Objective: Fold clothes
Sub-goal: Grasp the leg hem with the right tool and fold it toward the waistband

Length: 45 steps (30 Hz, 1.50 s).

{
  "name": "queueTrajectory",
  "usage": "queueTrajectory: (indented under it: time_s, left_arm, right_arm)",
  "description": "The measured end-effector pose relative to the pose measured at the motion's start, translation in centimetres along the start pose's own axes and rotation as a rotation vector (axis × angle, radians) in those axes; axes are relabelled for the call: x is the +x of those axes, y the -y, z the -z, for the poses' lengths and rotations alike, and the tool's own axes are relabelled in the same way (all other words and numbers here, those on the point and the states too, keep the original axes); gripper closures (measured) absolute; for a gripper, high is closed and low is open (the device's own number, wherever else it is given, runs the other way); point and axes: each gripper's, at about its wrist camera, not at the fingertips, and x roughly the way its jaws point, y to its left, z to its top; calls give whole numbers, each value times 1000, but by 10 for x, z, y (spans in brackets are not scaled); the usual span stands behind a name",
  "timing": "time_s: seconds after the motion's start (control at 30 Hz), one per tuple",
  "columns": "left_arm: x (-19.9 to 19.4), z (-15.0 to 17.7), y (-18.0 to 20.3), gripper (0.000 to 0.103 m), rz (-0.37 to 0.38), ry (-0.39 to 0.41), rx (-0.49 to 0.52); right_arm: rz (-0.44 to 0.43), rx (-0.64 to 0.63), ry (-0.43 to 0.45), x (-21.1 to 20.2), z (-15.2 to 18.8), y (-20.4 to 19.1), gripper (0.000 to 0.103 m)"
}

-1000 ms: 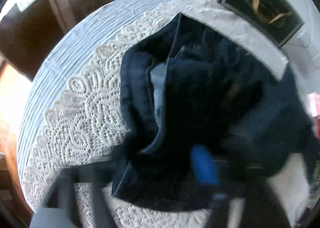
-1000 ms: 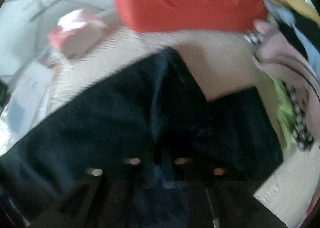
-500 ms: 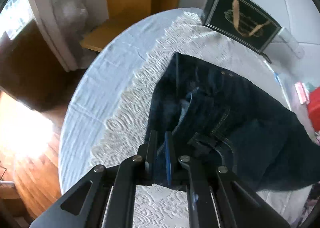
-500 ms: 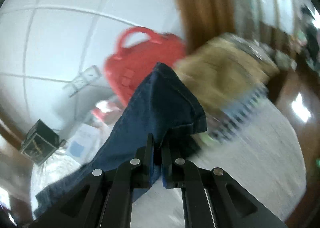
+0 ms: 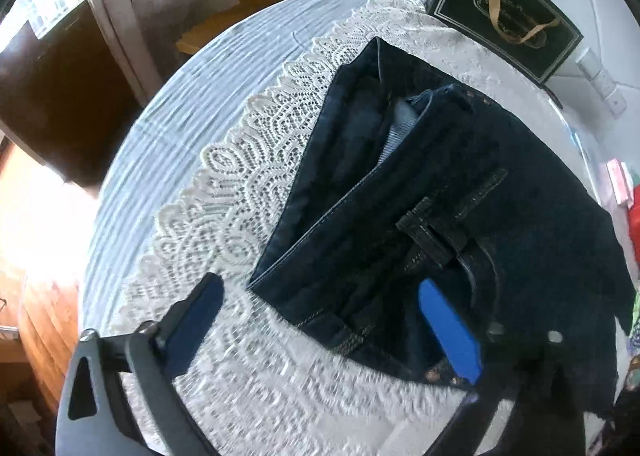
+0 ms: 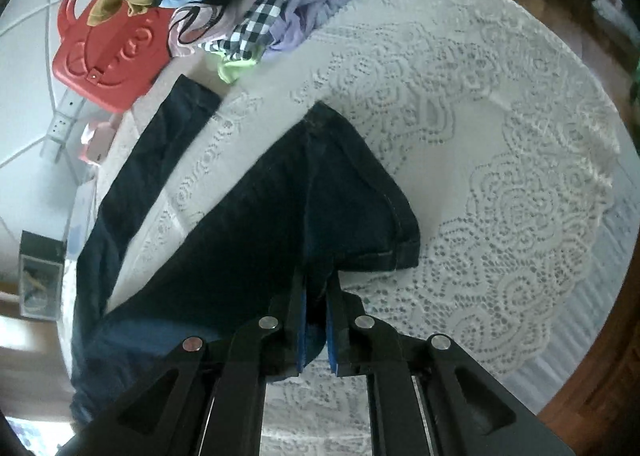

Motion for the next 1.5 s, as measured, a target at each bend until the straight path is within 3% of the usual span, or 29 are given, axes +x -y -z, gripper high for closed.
queueTrajectory:
  time_s: [0.1, 0.17, 0.23, 0.33, 0.37, 0.43, 0.47, 0.5, 0.53, 0.57, 0.6, 0.7, 0.83, 1.0, 1.13, 1.2, 1.33, 1.43, 1.5]
  left_arm:
    - [20, 5, 1, 8, -32, -10, -18]
    - [31, 10, 4, 7, -73, -5, -12]
    - [33, 14, 8, 4, -80, 19, -3]
    - [33, 16, 10, 2, -83, 26, 0]
    - [33, 15, 11, 3, -87, 14, 8]
    - [30, 12, 12, 17, -79, -1, 1]
    - [26, 11, 11, 34, -62, -5, -9]
    - [22, 9, 9, 69, -27, -16, -37]
    - [18, 7, 7, 80, 8, -27, -67]
    - [12, 4, 1, 81, 39, -37, -120]
    - [3, 1, -4, 82, 47, -27, -151]
    - [-35, -1, -6, 82, 34, 51, -113]
    - [-86, 11, -21, 82, 59, 106, -82]
    - [-72, 42, -54, 82, -17, 46, -92]
    - [-19, 65, -61, 82, -82, -49, -101]
    - [-15, 68, -57, 82, -111, -40, -81]
    - [-21, 63, -53, 82, -116, -26, -69]
    - [-17, 67, -51, 79, -134, -30, -57]
    - [-17, 70, -50, 68, -157, -27, -36]
  right_arm:
    - [-23, -3, -7, 2, 3, 4, 80]
    - [-38, -6, 6, 0, 4, 4, 65]
    - [-53, -11, 31, -6, 6, 4, 43]
    - [-39, -4, 49, -6, 6, 6, 23]
    - [-30, -3, 50, -4, 6, 6, 23]
    - [-16, -7, 47, 3, 4, 5, 23]
    - [-2, -17, 44, 8, 2, 3, 24]
    - [35, -52, 41, 13, 2, -3, 30]
    - [86, -99, 39, 16, 2, -12, 57]
    - [136, -146, 37, 19, 2, -20, 79]
    - [124, -171, 33, 18, 2, -29, 97]
    - [51, -213, 92, -15, 1, -52, 97]
    - [-103, -195, 144, -73, 1, -53, 97]
    - [-68, -192, 99, -83, 15, -25, 97]
    - [25, -150, -15, -45, 27, 16, 97]
    - [52, -138, -49, -30, 32, 28, 96]
    - [-61, -197, 57, -57, 29, 23, 97]
    - [-19, -205, 63, -58, 27, 34, 94]
    - [52, -179, 0, -44, 27, 50, 83]
